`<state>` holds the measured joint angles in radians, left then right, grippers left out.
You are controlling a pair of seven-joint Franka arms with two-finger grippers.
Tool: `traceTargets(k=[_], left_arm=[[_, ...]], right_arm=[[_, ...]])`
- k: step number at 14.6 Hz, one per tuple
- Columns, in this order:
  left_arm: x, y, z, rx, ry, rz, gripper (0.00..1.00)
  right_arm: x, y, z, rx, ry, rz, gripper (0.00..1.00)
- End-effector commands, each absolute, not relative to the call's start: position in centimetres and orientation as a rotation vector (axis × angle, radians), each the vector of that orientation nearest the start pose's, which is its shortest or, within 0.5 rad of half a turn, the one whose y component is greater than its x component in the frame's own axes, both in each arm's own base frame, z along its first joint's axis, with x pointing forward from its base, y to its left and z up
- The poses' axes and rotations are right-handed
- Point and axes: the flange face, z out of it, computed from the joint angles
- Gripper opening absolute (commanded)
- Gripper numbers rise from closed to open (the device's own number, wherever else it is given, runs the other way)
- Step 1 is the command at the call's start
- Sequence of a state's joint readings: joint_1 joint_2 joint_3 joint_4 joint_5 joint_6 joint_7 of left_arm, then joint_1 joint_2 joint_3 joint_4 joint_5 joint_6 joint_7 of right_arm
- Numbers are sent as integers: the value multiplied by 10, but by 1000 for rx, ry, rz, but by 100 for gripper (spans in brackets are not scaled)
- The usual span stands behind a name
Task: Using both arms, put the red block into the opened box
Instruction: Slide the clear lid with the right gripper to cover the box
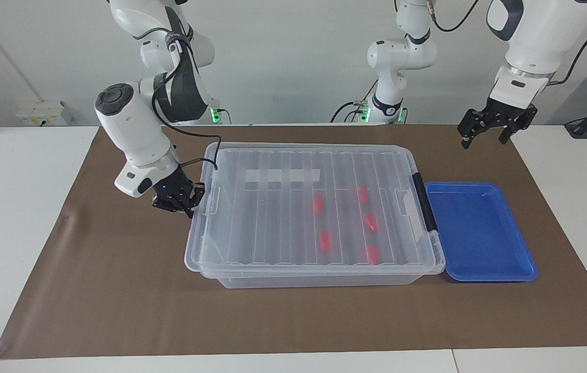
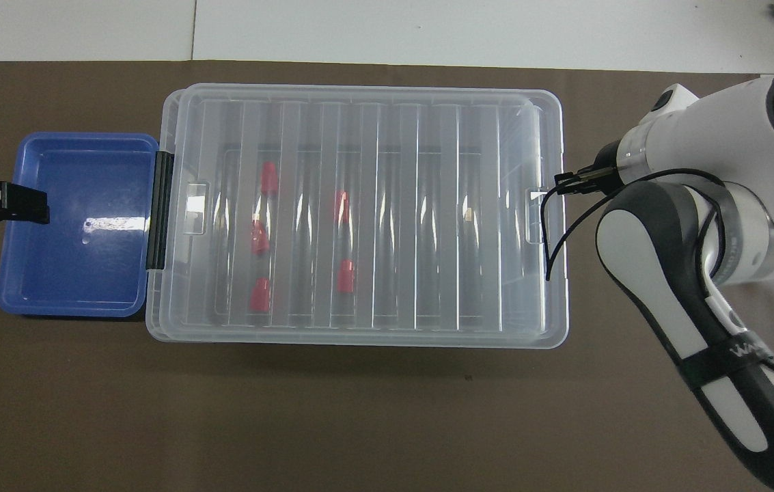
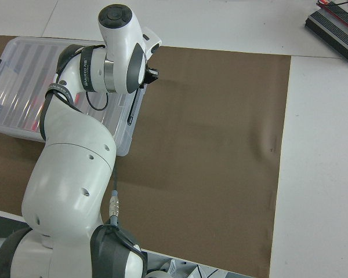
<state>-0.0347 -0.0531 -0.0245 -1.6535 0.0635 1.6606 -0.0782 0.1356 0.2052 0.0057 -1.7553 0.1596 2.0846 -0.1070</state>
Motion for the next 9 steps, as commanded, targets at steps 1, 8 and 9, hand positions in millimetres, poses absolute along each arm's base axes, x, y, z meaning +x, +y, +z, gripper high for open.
traceTargets(k=[1, 8, 9], left_arm=[[540, -28, 625, -3076, -10, -120, 100], [540, -28, 625, -3076, -10, -120, 100], [540, -28, 625, -3076, -10, -120, 100]], right_arm=[[623, 100, 458, -2946, -226, -168, 0], [623, 101, 459, -2942, -225, -167, 0], [623, 103, 459, -2915, -204, -165, 0]])
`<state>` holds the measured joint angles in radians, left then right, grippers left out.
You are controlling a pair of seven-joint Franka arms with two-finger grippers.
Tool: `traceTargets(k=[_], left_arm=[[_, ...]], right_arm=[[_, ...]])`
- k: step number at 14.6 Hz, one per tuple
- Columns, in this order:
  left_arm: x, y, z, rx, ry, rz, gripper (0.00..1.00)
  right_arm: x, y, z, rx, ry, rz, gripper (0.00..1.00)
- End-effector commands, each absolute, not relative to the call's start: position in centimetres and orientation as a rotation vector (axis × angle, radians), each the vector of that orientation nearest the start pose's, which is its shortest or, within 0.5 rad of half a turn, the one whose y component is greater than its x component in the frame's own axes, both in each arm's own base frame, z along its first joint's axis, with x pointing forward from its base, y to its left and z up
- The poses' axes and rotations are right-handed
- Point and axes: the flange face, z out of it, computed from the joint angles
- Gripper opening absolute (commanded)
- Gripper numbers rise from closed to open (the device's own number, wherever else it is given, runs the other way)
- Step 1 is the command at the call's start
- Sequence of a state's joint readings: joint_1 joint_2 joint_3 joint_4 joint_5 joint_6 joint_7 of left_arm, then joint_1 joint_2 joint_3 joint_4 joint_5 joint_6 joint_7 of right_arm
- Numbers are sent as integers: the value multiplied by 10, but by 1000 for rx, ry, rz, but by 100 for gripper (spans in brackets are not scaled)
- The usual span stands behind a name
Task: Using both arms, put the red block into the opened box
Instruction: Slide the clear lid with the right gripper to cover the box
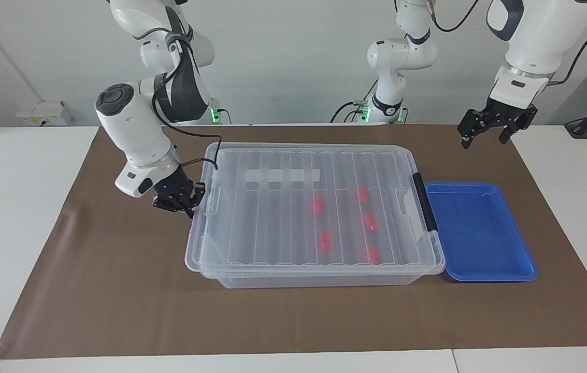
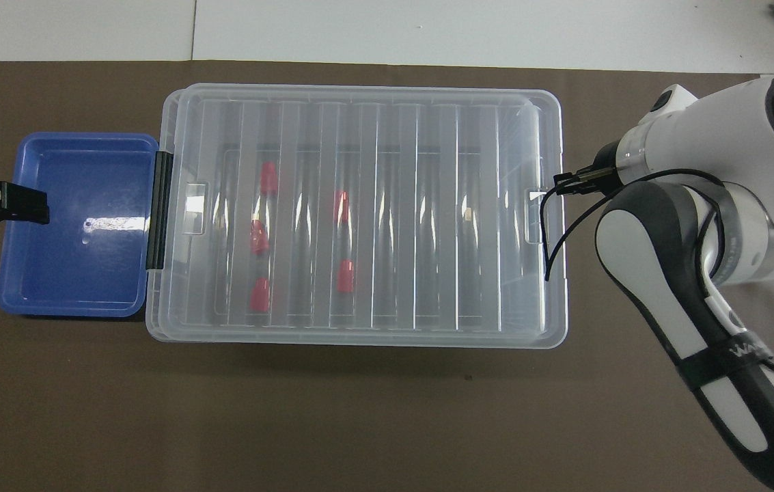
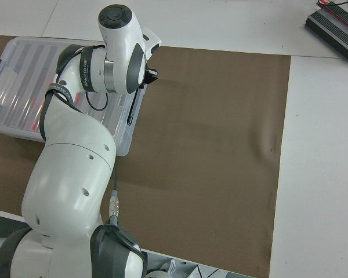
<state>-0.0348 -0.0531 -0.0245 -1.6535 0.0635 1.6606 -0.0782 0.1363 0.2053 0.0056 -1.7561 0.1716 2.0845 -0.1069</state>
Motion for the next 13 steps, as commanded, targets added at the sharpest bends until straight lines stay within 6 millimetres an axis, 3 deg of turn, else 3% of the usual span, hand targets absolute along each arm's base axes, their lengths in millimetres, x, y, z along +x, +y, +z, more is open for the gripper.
traceTargets(k=[1, 8, 10, 13], left_arm=[[540, -28, 625, -3076, -12, -120, 100], [540, -28, 625, -3076, -12, -120, 100], [540, -28, 625, -3076, -12, -120, 100], [540, -28, 625, -3076, -12, -120, 100]], right_arm=[[623, 103, 459, -2901, -199, -165, 0], [624, 93, 462, -2973, -249, -166, 0], [621, 86, 470, -3066, -301, -164, 0], [614, 64, 497, -3152, -158, -162, 0]])
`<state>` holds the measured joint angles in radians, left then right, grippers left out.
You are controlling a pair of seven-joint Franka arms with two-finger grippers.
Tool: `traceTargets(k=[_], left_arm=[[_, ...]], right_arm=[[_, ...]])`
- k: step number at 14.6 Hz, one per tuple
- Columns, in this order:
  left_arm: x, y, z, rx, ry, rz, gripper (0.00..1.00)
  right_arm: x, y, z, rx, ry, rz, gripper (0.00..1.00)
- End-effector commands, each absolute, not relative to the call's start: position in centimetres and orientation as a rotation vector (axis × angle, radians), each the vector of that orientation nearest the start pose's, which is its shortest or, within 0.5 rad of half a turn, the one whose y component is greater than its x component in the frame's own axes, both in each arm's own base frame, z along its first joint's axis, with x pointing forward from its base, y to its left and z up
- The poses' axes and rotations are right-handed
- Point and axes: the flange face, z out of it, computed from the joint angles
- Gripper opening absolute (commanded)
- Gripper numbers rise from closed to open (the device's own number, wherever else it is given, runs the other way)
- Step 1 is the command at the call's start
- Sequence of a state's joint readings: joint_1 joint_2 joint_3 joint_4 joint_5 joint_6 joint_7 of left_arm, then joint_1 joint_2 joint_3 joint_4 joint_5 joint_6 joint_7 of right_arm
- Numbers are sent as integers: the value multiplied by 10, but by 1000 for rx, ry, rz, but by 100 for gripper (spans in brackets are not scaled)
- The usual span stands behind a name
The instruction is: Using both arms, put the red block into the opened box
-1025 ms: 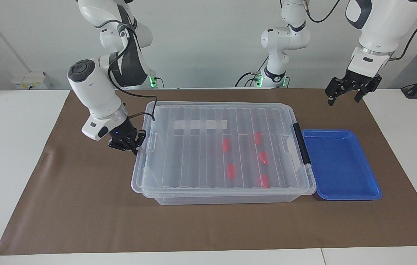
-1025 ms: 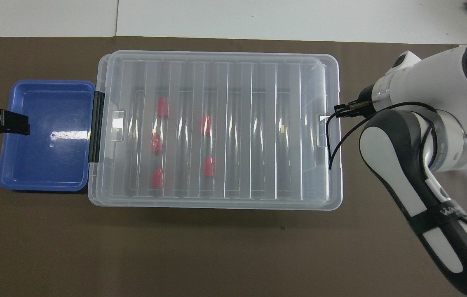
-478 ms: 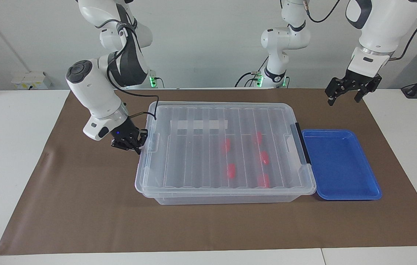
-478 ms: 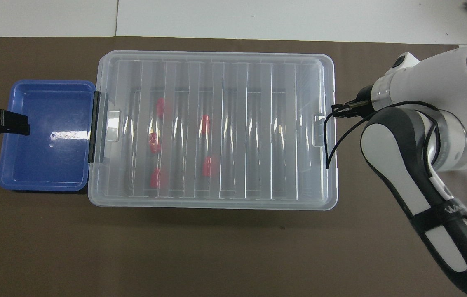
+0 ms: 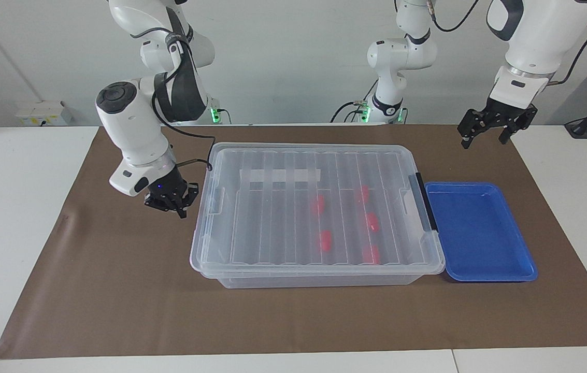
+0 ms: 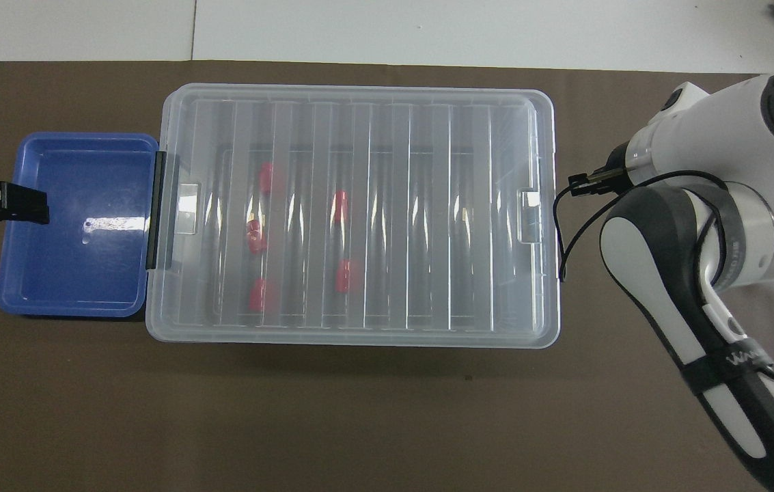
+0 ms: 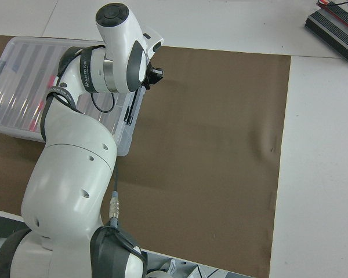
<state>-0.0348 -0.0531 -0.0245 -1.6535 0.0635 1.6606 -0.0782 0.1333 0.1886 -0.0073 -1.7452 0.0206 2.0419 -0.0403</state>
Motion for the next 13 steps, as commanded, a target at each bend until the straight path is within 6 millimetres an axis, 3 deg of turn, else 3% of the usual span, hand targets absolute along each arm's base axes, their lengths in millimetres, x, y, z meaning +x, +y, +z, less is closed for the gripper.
traceTargets(k=[1, 2, 4, 5, 10, 13], left_arm=[[540, -28, 625, -3076, -12, -120, 100], [540, -28, 625, -3076, -12, -120, 100], [540, -28, 625, -3076, -12, -123, 100], [540, -28, 625, -3076, -12, -123, 100], [540, -28, 625, -3076, -9, -123, 100], [540, -28, 625, -3078, -10, -125, 100]], right_arm=[[612, 54, 504, -3164, -126, -120, 0], [608, 49, 516, -3176, -85, -94, 19], [595, 37, 540, -3200, 70, -66, 83], [586, 37, 553, -3199, 126, -66, 100], [564, 29, 608, -3179, 197, 43, 100], [560, 16, 612, -3138, 229, 82, 100]])
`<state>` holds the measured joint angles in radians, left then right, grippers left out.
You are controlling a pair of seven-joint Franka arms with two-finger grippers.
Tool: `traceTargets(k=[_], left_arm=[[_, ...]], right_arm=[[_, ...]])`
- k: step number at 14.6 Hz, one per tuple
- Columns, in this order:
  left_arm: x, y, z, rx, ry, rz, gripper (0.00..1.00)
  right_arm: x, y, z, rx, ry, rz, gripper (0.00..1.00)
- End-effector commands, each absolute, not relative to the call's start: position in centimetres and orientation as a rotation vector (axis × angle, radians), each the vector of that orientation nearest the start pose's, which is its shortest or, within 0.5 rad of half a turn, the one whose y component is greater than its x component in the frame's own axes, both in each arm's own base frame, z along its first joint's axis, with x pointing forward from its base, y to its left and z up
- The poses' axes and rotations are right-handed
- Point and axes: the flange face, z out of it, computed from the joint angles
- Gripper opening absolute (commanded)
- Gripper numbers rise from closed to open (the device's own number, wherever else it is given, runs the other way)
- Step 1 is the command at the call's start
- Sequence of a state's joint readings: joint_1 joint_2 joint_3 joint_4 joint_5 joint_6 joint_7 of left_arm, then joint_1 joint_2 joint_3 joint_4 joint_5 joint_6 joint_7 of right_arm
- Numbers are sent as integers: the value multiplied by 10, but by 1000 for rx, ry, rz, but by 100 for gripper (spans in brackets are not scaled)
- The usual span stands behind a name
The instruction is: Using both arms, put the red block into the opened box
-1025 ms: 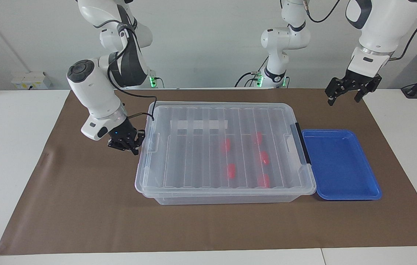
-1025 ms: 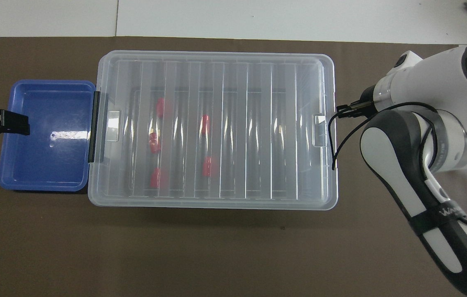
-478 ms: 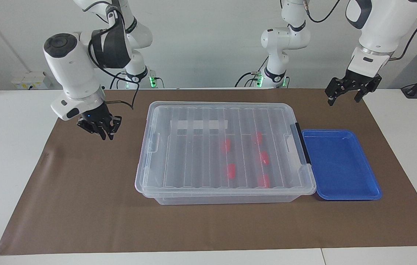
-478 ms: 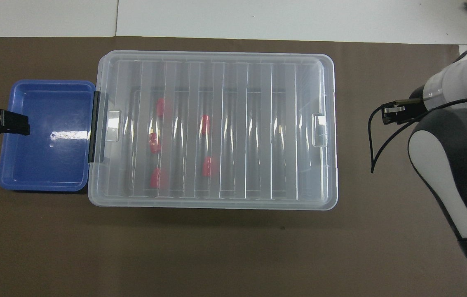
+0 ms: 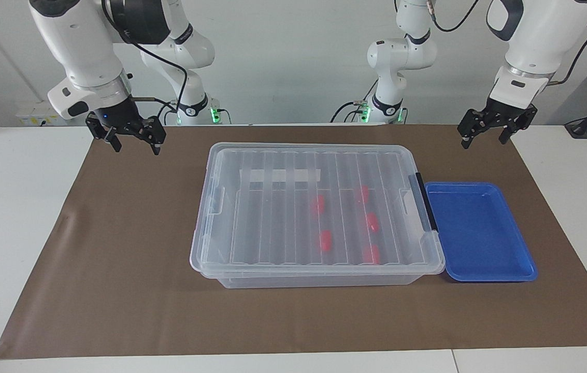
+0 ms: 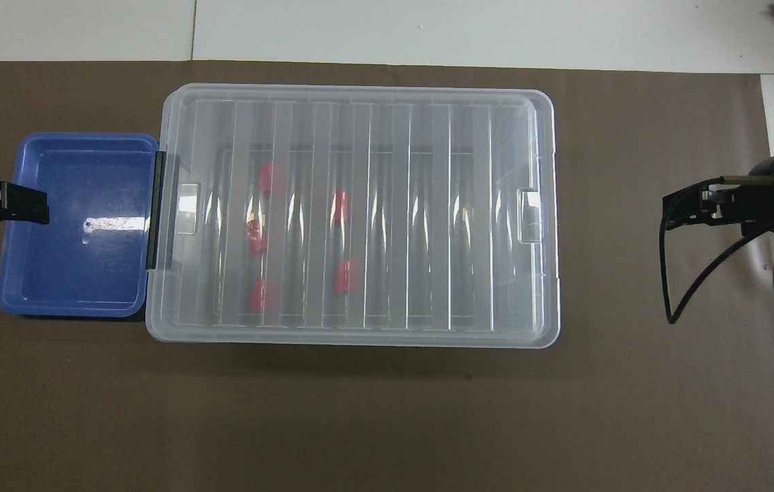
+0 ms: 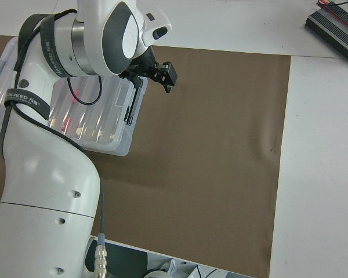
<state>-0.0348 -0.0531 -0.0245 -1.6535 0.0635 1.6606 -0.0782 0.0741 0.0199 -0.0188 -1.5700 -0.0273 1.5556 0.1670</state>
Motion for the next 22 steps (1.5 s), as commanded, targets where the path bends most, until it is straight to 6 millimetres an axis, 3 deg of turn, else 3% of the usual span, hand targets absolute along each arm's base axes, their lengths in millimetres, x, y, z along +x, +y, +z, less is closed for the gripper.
traceTargets(k=[1, 8, 22], left_arm=[[540, -28, 625, -3078, -10, -125, 100], [540, -25, 624, -3178, -53, -116, 100], [540, -25, 624, -3178, -58, -121, 100]], right_arm=[[559, 16, 611, -3138, 222, 79, 100], [557, -4, 610, -3148, 162, 106, 100], [558, -4, 609, -3151, 162, 98, 100]])
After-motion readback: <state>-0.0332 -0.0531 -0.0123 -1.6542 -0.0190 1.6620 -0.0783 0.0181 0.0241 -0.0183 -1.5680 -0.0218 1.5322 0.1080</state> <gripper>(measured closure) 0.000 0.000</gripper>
